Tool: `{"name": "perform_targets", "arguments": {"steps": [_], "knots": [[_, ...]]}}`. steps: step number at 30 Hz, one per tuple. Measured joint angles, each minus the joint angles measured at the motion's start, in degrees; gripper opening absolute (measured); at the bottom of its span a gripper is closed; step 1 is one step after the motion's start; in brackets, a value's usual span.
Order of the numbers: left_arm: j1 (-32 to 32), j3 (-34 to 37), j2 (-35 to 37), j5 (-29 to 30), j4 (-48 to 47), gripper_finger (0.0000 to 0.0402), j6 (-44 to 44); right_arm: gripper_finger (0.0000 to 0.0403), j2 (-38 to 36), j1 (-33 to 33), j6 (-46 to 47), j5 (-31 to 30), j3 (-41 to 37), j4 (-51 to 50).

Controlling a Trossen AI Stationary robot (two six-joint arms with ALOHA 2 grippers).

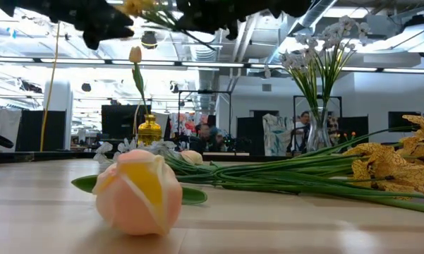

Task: Sort flowers into vase by color
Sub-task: Put the top yellow flowers into the bottom transparent vase

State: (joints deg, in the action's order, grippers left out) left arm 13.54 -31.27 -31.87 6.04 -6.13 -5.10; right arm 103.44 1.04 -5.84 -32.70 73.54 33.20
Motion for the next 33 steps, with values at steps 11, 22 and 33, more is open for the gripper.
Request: {"name": "perform_targets", "arguments": {"steps": [11,22,33], "knots": [[0.0,0.1,-5.6,-5.2,14.2,0.0167,0.2,0.0047,0.0,-1.8,-0.2,12.9,0.0,6.8],[0.0,0.1,-12.4,-8.4,25.7,0.0167,2.3,0.0047,0.0,-2.0,-0.2,13.4,0.0,6.7],[0.0,0.1,-12.8,-7.0,30.9,0.0167,2.3,0.0047,0.0,-2.0,-0.2,13.4,0.1,6.0]]}}
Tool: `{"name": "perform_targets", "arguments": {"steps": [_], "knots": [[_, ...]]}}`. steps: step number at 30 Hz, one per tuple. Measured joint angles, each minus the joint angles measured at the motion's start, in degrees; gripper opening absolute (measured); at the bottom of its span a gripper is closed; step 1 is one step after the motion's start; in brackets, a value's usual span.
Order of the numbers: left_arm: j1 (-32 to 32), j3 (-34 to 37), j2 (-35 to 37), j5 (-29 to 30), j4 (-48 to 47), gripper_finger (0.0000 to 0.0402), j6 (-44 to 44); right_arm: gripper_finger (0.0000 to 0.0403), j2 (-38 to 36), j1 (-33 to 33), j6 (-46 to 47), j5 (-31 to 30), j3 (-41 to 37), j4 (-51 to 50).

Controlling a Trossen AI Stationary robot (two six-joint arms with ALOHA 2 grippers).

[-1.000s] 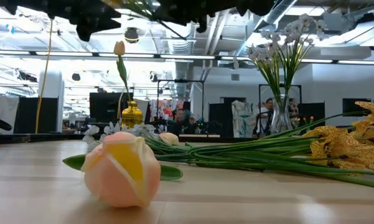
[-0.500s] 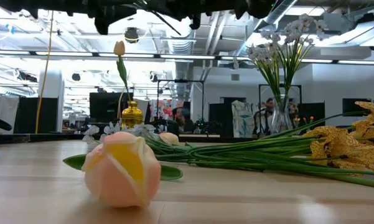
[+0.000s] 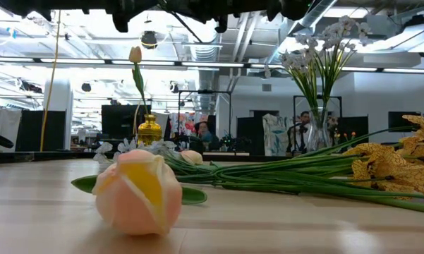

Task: Sort flowers into vase by color
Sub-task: Put the top yellow flowers into the bottom transparent vase

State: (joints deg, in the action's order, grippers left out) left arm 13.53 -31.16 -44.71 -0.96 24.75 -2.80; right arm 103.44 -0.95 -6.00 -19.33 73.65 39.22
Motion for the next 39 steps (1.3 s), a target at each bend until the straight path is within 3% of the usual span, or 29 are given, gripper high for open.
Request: {"name": "perform_targets", "arguments": {"steps": [5,20,30,39], "knots": [[0.0,0.0,0.0,2.8,0.2,0.0167,-0.3,0.0047,0.0,0.1,0.0,0.0,0.0,-0.3],[0.0,0.0,-0.4,2.4,-6.1,0.0167,-5.2,0.0047,0.1,0.1,-0.7,0.0,0.0,-0.2],[0.0,0.0,-0.4,2.9,-1.1,0.0167,-4.4,0.0047,0.1,0.1,-0.4,0.0,0.0,-0.2],[0.0,0.0,-0.4,2.7,-0.4,0.0167,-4.4,0.0047,0.1,0.2,0.5,4.1,0.0,-1.2]]}}
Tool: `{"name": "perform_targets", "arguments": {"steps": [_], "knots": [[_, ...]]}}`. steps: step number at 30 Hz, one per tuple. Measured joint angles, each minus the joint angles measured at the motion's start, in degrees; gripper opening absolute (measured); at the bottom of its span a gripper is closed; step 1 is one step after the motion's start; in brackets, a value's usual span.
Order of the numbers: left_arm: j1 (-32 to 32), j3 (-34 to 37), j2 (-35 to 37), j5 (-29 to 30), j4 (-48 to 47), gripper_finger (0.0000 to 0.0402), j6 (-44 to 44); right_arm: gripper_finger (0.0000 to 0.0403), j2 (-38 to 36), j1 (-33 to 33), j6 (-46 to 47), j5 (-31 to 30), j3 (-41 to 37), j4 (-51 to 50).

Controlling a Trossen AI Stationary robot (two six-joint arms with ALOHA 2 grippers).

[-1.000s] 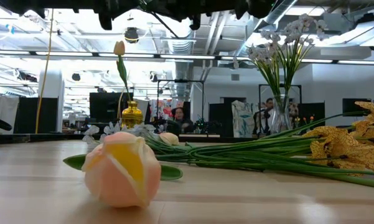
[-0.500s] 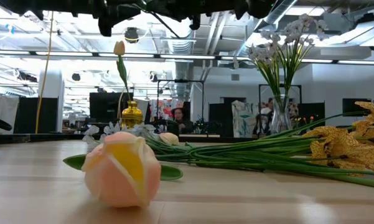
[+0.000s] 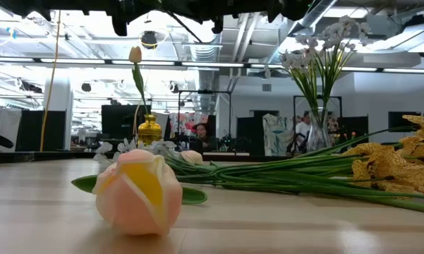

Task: Sort flowers into vase by color
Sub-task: Put the top yellow flowers into the bottom transparent vase

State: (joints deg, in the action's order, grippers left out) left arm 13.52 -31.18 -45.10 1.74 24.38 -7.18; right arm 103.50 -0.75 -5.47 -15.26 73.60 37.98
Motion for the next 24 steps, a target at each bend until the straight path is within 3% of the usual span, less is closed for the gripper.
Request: {"name": "perform_targets", "arguments": {"steps": [24], "knots": [[0.0,0.0,0.0,-0.3,-1.0,0.0163,-0.9,0.0047,0.0,0.0,1.6,0.5,0.0,-1.2]]}}
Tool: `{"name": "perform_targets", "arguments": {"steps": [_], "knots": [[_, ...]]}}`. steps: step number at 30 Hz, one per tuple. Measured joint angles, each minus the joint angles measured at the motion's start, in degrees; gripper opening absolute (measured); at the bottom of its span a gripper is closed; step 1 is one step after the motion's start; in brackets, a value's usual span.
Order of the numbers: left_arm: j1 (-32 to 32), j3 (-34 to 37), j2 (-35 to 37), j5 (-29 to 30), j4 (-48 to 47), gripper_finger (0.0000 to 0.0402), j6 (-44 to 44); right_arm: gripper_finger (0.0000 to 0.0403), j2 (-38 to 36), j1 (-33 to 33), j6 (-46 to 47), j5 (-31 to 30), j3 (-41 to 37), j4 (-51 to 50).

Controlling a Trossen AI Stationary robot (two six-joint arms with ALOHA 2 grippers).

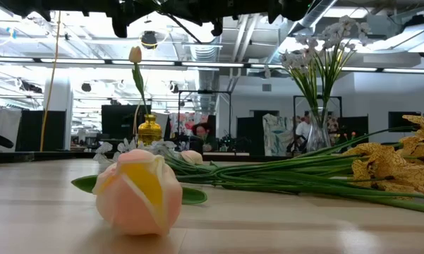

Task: Sort flowers into vase by color
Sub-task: Put the top yellow flowers into the bottom transparent vase

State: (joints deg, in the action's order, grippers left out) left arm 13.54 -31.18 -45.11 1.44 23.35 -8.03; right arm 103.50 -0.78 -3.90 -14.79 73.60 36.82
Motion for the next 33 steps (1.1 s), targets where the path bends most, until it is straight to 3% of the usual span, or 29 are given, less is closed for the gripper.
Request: {"name": "perform_targets", "arguments": {"steps": [17,24,33], "knots": [[0.0,0.0,0.0,0.2,0.2,0.0010,0.9,0.0054,0.0,-0.1,0.8,-0.1,0.0,-0.1],[0.0,0.0,0.0,-0.2,0.0,0.0009,1.5,0.0093,0.0,-0.2,0.9,-0.1,0.0,-0.2],[0.0,0.0,5.0,-0.1,-5.7,0.0006,2.8,0.0197,-0.1,-0.1,0.9,-0.1,0.0,-1.3]]}}
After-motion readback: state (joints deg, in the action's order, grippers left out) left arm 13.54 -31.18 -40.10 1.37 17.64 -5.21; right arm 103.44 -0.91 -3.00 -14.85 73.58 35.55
